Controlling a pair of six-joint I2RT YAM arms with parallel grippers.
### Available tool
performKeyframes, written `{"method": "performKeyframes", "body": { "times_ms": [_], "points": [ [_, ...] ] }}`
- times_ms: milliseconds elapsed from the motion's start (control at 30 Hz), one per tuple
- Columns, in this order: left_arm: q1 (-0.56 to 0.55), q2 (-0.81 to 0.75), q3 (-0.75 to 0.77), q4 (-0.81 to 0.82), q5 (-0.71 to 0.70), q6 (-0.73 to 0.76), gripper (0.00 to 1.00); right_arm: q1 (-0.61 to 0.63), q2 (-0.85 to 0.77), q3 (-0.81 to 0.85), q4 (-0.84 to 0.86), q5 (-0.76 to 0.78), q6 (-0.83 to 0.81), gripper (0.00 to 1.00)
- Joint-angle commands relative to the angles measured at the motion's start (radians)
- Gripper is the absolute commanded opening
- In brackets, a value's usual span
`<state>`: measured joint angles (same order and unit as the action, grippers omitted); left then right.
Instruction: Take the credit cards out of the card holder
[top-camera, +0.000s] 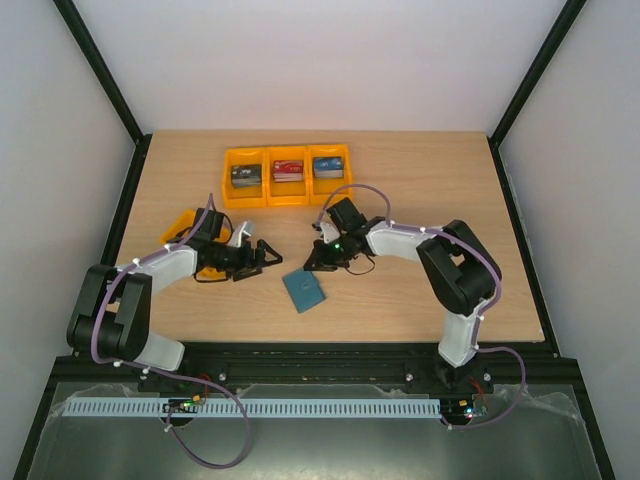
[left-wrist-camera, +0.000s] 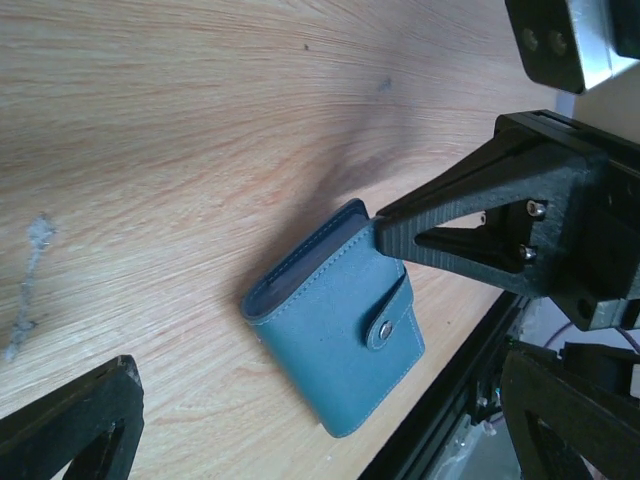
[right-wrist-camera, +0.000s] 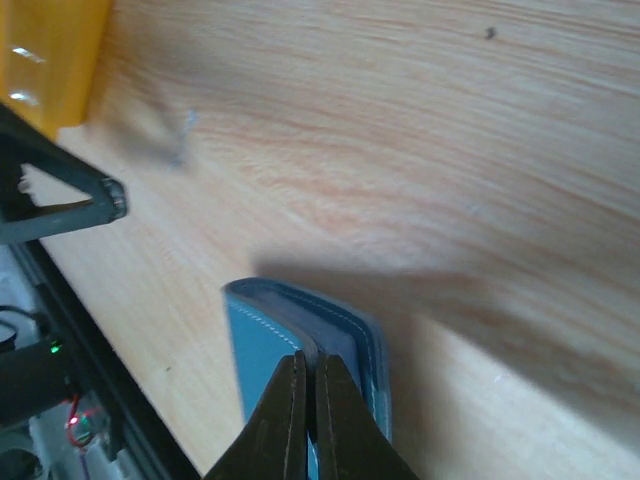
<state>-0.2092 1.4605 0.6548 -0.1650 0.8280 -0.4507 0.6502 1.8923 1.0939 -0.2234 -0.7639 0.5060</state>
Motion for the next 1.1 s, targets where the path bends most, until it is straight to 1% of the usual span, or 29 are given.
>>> {"method": "performKeyframes", "body": {
  "times_ms": [0, 133, 300, 367, 400, 467, 500, 567, 633, 667, 733, 867, 933, 1000, 1067],
  "points": [
    [-0.002, -0.013, -0.013, 0.026, 0.103, 0.007, 0.98, -0.013, -0.106, -0.041, 0.074, -0.085, 0.017, 0.02],
    [-0.002, -0.034, -0.009, 0.026, 0.118, 0.039, 0.95, -0.018, -0.169, -0.057, 0.109, -0.110, 0.005, 0.02],
    [-0.002, -0.053, -0.003, 0.017, 0.143, 0.084, 0.95, -0.021, -0.213, -0.042, 0.089, -0.099, -0.033, 0.02],
    [-0.001, -0.056, 0.035, -0.046, 0.175, 0.145, 0.94, -0.025, -0.242, -0.040, 0.088, -0.095, -0.036, 0.02],
    [0.003, -0.055, 0.080, -0.108, 0.191, 0.207, 0.95, -0.027, -0.262, -0.036, 0.088, -0.094, -0.038, 0.02],
    [0.022, -0.035, 0.248, -0.377, 0.217, 0.399, 0.96, -0.029, -0.318, -0.017, 0.080, -0.076, -0.047, 0.02],
    [0.041, -0.023, 0.339, -0.500, 0.223, 0.553, 0.97, -0.030, -0.341, 0.006, 0.070, -0.066, -0.056, 0.02],
    [0.092, -0.004, 0.473, -0.719, 0.258, 0.706, 0.98, -0.030, -0.385, 0.041, 0.039, -0.034, -0.079, 0.02],
    [0.143, -0.018, 0.543, -0.833, 0.318, 0.822, 0.98, -0.030, -0.430, 0.085, 0.027, 0.002, -0.094, 0.02],
    [0.157, -0.034, 0.571, -0.857, 0.331, 0.856, 0.99, -0.030, -0.455, 0.112, 0.040, 0.016, -0.095, 0.02],
    [0.159, -0.088, 0.619, -0.846, 0.317, 0.858, 0.99, -0.030, -0.500, 0.144, 0.099, 0.018, -0.087, 0.02],
    [0.134, -0.212, 0.678, -0.742, 0.315, 0.767, 0.99, -0.030, -0.586, 0.159, 0.256, 0.028, -0.039, 0.02],
    [0.089, -0.232, 0.731, -0.755, 0.316, 0.760, 0.99, -0.030, -0.632, 0.131, 0.368, 0.024, 0.006, 0.02],
    [0.021, -0.223, 0.791, -0.746, 0.237, 0.660, 0.99, -0.030, -0.670, 0.094, 0.515, -0.018, 0.078, 0.02],
    [-0.043, -0.229, 0.812, -0.724, 0.192, 0.617, 0.99, -0.027, -0.693, 0.082, 0.589, -0.057, 0.122, 0.02]
  ]
}}
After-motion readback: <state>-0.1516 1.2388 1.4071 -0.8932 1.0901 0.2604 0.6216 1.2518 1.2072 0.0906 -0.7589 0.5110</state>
